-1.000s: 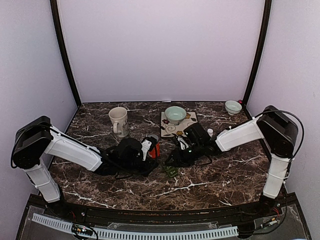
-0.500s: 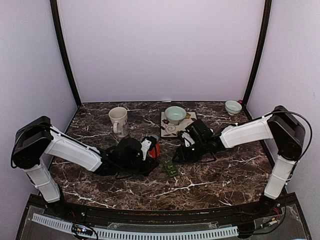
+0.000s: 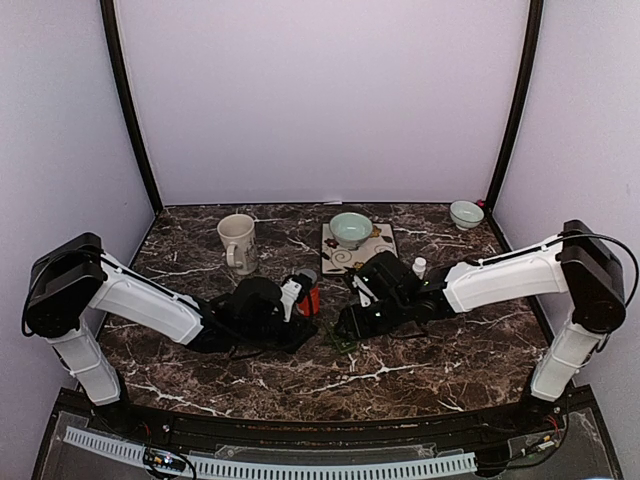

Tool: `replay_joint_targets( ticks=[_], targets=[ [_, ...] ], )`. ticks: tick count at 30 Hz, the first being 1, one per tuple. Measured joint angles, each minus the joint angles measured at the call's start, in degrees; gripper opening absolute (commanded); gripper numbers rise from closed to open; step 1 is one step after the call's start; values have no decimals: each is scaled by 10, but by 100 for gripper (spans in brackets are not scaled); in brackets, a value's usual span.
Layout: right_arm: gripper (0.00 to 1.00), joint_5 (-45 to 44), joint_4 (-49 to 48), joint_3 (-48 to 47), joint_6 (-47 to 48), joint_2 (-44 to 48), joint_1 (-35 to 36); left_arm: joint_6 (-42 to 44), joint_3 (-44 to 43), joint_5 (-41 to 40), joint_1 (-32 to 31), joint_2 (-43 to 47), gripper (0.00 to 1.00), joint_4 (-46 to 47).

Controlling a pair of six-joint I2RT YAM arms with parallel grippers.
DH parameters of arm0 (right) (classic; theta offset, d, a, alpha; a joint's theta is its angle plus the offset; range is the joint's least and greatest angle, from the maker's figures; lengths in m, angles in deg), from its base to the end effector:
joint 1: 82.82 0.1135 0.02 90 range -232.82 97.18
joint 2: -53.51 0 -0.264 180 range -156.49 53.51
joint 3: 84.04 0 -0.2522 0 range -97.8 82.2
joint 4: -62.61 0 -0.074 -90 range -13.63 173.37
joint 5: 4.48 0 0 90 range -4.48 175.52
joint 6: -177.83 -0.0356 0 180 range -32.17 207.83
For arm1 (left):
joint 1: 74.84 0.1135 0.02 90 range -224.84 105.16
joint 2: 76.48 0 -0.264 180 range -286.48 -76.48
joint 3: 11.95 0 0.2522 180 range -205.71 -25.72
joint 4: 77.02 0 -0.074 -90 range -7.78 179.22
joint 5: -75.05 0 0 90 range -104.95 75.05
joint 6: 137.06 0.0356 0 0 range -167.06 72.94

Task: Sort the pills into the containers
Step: Pick up the pill container from the center of the board.

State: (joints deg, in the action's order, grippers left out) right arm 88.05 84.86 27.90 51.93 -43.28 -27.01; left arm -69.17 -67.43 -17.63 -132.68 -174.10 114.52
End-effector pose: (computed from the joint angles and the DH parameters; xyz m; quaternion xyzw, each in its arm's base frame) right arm 0.1905 0.2832 0.1693 -0.1702 0.9269 0.2541 0.2176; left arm 0.1804 -0.2838 0.1502 0.2554 0.8301 -0.3027 0.3926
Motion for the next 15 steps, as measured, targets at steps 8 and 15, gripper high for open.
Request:
replay_joint_targets(
  ticks=[8, 15],
  targets=[
    [65, -89, 49, -52, 9, -25, 44, 0, 20, -4, 0, 13, 22, 7],
    [65, -147, 91, -72, 9, -52, 53, 0, 30, -7, 2, 21, 25, 16]
  ],
)
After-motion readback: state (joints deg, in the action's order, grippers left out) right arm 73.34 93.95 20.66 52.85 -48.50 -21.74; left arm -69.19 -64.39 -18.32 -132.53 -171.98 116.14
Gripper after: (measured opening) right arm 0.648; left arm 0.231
